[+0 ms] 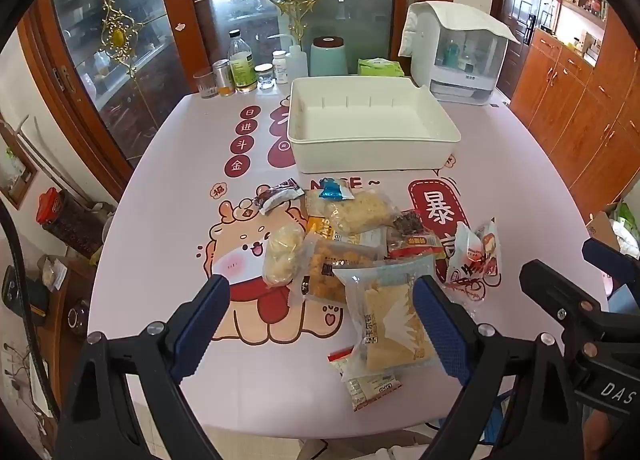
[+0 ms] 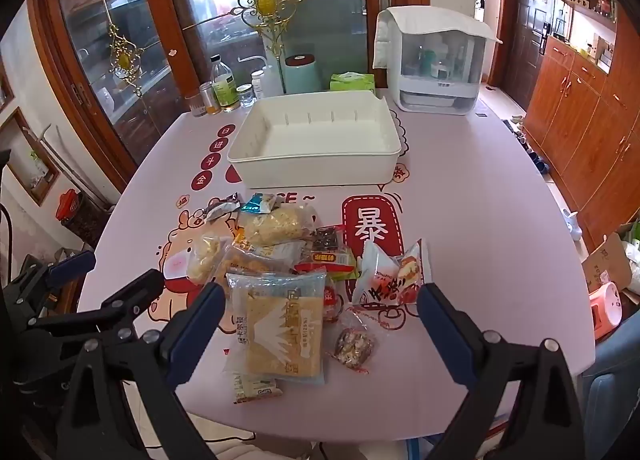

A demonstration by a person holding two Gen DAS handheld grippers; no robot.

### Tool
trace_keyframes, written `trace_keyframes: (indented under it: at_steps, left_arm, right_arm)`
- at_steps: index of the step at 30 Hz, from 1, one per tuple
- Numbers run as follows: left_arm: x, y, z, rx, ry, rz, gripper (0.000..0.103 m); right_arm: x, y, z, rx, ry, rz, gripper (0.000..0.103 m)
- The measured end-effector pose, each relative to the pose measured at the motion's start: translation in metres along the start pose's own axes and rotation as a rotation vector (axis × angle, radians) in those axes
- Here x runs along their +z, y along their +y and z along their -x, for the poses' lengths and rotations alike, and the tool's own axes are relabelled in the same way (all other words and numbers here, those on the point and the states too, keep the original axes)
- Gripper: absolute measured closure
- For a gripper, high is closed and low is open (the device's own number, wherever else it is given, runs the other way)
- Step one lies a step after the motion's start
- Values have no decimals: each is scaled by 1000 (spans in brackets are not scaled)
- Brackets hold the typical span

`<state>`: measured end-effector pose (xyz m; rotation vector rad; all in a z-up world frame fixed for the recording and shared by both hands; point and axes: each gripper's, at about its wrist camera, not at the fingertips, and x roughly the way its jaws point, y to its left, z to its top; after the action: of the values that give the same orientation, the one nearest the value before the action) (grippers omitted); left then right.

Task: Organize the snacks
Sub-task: 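Move both grippers open toward the pile of snack packages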

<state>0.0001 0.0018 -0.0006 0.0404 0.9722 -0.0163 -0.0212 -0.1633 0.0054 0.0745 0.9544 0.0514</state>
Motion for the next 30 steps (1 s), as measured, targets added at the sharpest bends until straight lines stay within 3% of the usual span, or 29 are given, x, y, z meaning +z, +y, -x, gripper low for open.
trace_keyframes:
  at_steps: [30]
  left_arm:
    - [-6,6,12,-45,-17,0,11]
  right_arm:
    - [0,7,15,2,-69,10,6]
